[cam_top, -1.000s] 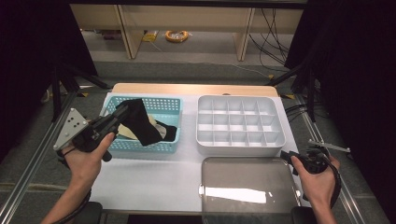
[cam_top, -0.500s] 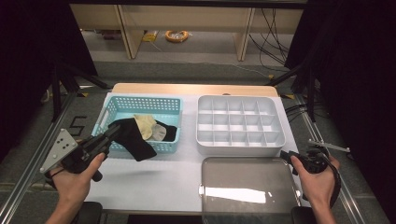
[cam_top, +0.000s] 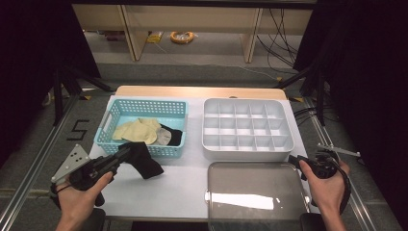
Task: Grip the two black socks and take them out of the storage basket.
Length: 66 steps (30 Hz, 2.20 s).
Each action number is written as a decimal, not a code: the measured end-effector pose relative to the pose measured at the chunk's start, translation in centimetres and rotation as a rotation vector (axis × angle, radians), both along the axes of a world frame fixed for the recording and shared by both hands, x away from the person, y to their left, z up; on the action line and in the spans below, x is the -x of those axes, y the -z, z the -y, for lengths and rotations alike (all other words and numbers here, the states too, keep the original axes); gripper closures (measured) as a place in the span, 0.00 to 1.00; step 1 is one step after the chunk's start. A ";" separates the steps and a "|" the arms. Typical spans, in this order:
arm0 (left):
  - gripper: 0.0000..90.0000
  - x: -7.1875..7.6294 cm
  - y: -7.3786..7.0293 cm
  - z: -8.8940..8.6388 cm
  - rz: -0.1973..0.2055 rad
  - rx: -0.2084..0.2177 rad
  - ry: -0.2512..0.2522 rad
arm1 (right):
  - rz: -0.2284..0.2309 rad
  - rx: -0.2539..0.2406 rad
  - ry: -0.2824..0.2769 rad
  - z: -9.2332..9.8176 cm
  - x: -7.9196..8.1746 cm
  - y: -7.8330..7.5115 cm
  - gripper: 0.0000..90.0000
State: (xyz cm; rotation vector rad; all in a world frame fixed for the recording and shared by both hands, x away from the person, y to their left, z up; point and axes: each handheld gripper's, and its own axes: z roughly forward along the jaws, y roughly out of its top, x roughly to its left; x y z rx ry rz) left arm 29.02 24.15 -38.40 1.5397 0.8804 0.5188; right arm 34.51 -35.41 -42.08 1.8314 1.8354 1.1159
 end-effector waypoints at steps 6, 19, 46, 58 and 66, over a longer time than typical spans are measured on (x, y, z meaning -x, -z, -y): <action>0.97 -0.2 0.3 1.2 -0.034 -0.026 0.061 | 0.007 0.005 -0.002 0.1 0.0 0.0 0.66; 0.97 0.0 0.0 4.3 -0.119 0.006 0.125 | 0.000 -0.012 -0.001 0.3 0.1 -0.1 0.66; 0.81 -3.2 4.4 13.7 -0.320 -0.163 0.332 | -0.004 -0.011 -0.005 0.5 0.1 0.0 0.66; 0.68 -5.7 1.7 11.3 -0.175 -0.174 0.178 | -0.006 -0.017 -0.010 0.3 0.1 0.0 0.65; 0.61 -8.6 0.7 10.3 -0.149 -0.178 0.102 | -0.003 0.002 0.001 0.5 0.0 0.1 0.65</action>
